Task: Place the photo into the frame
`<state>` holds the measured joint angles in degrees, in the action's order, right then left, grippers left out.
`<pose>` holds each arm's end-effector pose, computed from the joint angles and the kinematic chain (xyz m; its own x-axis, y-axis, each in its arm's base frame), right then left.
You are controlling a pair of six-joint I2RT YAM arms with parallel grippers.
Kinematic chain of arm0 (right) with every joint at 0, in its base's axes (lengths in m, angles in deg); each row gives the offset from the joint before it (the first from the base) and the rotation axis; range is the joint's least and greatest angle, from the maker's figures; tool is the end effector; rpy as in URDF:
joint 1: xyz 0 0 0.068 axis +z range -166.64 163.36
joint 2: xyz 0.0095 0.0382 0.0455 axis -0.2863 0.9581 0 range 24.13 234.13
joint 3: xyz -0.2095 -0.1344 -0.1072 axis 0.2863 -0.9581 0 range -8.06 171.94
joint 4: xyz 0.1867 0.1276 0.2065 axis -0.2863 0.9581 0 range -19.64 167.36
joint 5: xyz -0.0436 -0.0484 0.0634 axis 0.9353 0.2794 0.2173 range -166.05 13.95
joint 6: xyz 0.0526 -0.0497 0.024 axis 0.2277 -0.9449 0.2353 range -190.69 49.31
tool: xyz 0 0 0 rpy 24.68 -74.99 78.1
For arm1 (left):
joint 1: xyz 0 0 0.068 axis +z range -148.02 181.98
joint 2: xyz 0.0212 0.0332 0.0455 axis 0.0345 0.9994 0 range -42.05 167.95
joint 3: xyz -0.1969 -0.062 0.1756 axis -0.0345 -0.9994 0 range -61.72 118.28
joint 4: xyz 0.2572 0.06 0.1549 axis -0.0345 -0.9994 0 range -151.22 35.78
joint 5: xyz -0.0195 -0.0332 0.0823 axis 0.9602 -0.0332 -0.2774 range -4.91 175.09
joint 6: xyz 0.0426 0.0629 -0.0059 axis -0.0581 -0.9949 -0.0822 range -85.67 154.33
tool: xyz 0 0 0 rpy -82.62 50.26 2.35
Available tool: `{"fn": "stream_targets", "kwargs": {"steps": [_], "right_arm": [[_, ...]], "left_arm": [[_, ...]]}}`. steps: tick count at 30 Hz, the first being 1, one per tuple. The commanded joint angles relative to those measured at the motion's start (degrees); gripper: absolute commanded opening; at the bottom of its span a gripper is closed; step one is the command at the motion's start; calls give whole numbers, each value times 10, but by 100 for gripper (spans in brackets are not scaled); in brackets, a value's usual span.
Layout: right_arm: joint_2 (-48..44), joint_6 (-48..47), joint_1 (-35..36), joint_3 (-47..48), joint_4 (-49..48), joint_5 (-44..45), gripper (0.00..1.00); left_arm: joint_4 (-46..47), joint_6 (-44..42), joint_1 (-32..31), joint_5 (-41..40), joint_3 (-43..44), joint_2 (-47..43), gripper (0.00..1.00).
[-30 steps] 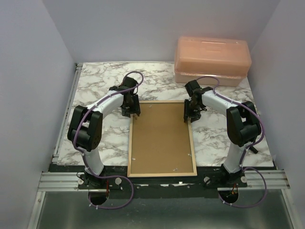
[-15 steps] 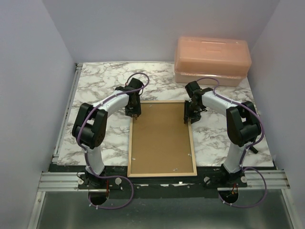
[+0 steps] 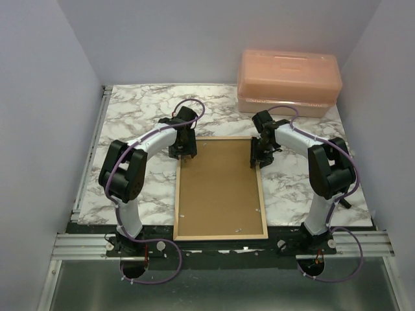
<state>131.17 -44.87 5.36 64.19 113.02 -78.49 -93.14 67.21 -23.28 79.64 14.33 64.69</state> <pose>0.3710 0.1528 0.1114 -0.9814 0.0728 -0.1774 0.0496 0.9900 0.1321 0.3877 -0.1760 0.1374 -0.9262 -0.1606 -0.3410 -0.1287 0.9851 -0.1143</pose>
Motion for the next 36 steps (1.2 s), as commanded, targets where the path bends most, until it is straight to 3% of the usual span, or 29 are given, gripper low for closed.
{"fn": "stream_targets", "kwargs": {"steps": [1, 18, 25, 31, 36], "right_arm": [[3, -6, -2, -12, -9, -18, 44], [13, -10, -2, -10, -11, -23, 44], [14, -11, -2, -10, -12, -27, 44], [14, -13, -2, -13, -13, -28, 44], [15, -15, -2, -12, -12, -27, 44]], "left_arm": [[-38, 11, 2, -30, 6, 24, 61], [-82, 9, 2, -38, 27, 40, 66], [-89, 10, 5, -11, 46, 73, 63], [-81, 12, 11, -13, 45, 86, 51], [-66, 11, 16, -6, 26, 73, 22]]}}
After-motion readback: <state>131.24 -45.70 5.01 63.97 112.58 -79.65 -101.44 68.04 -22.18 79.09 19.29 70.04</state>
